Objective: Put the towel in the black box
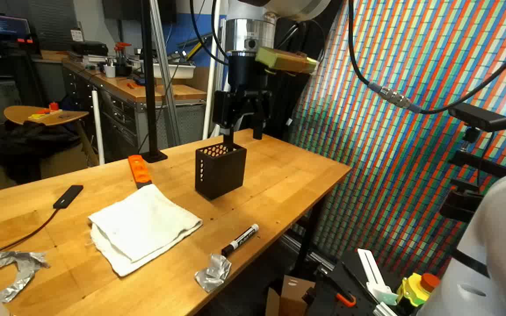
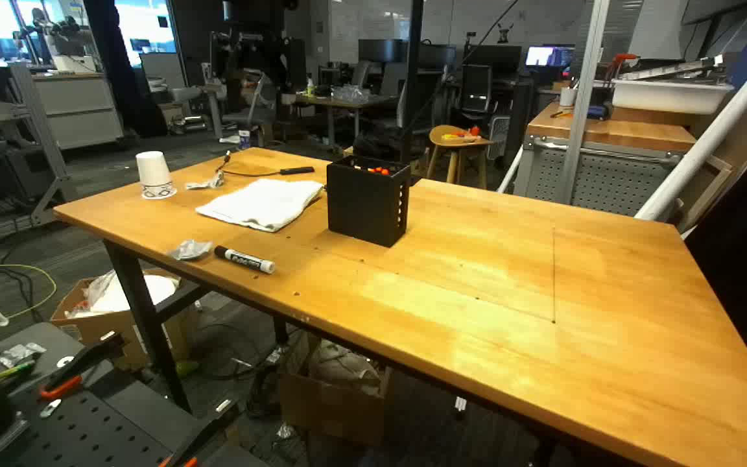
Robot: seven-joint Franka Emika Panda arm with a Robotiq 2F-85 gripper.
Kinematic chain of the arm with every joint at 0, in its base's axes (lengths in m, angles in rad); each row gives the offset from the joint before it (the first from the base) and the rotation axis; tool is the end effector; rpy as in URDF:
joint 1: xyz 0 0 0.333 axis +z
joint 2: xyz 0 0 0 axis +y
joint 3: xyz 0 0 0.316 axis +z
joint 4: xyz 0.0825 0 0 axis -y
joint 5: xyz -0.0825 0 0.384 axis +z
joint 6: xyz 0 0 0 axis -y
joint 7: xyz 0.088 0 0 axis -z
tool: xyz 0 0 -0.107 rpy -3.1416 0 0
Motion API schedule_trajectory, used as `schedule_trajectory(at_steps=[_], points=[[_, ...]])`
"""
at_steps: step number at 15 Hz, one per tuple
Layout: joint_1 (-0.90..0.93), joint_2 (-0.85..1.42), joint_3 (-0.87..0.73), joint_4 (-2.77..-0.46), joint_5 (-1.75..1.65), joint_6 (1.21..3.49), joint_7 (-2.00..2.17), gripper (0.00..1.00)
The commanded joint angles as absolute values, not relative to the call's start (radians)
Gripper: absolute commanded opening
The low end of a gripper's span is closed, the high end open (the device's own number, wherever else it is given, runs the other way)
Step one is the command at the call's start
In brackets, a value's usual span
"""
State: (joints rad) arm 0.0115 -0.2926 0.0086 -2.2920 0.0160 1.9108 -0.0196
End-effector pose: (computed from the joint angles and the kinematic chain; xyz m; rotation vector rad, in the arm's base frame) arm 0.4495 0.0103 0.4604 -3.1257 -0.0519 0.1386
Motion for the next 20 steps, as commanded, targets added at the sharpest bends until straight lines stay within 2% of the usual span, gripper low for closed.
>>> schedule_trajectory(at_steps=[1, 13, 20], points=[[0.012, -0.292, 0.008, -2.287, 0.016, 1.909, -0.019, 1.00], [0.012, -0.295, 0.008, -2.280, 0.016, 1.909, -0.019, 1.00], [0.093, -0.277, 0.058, -2.239, 0.084, 1.981, -0.070, 1.00]])
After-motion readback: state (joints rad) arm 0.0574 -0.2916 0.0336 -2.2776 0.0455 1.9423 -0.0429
